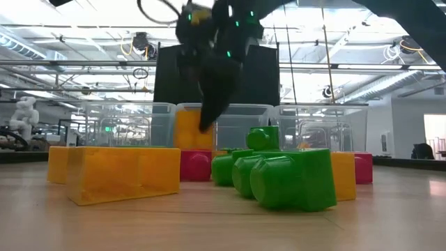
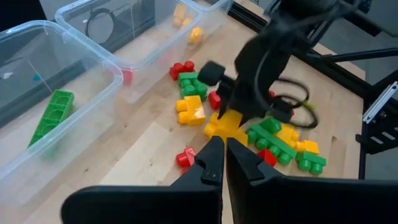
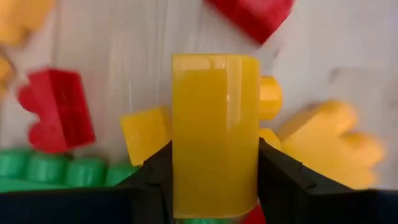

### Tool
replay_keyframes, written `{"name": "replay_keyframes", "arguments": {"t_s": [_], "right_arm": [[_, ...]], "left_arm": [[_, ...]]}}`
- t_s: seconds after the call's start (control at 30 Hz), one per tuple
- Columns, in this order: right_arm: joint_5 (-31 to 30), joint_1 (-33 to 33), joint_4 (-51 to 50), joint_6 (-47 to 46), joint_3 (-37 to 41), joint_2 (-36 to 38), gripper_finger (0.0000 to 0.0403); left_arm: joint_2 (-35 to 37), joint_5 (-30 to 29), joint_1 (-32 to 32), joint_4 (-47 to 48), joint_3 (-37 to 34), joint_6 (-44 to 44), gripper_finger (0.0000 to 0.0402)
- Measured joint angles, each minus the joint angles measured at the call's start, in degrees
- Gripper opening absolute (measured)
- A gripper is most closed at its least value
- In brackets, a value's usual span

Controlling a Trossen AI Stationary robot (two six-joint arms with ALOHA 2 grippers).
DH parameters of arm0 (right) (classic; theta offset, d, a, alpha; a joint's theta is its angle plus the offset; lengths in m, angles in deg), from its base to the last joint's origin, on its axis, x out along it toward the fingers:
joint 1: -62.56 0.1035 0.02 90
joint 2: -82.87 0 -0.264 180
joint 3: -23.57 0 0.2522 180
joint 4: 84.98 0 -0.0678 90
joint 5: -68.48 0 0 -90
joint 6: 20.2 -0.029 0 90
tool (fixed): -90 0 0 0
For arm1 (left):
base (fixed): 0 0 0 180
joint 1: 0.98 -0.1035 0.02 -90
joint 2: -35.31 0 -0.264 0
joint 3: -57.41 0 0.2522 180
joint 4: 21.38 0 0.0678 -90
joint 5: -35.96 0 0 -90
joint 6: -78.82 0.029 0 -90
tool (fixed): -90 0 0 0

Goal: Sort blocks
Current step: Put the yellow game piece with 2 studs into the right transparent bin

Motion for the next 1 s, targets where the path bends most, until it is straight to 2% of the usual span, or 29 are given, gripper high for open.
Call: {"name": "replay_keyframes", "arguments": {"t_s": [0.27, 0.37, 0.47, 0.53, 0.77, 0.87, 1.0], "right_arm": [[-1.1, -1.6, -5.5, 1.8, -15.2, 0.1, 0.0147], [-5.2, -4.2, -8.9, 3.8, -21.3, 0.1, 0.0147], [-6.8, -7.7, -13.2, 6.0, -26.9, 0.2, 0.0147], [-7.2, -10.4, -13.5, 6.6, -25.2, 3.1, 0.0147], [-11.5, -20.9, -23.9, 7.6, -24.5, 9.0, 0.0147], [-11.3, -25.2, -28.4, 7.6, -24.5, 10.4, 0.0147], [-14.4, -30.1, -34.1, 8.7, -24.5, 10.8, 0.0147]], "left_arm": [[0.0, 0.0, 0.0, 0.0, 0.0, 0.0, 0.0000], [0.0, 0.0, 0.0, 0.0, 0.0, 0.0, 0.0000], [0.0, 0.0, 0.0, 0.0, 0.0, 0.0, 0.0000], [0.0, 0.0, 0.0, 0.0, 0.0, 0.0, 0.0000], [0.0, -0.3, 0.0, -0.2, 0.0, 0.0, 0.0000], [0.0, -1.1, 0.0, -0.2, 0.0, 0.0, 0.0000], [0.0, -1.6, 0.0, -0.2, 0.0, -0.1, 0.0000]]}}
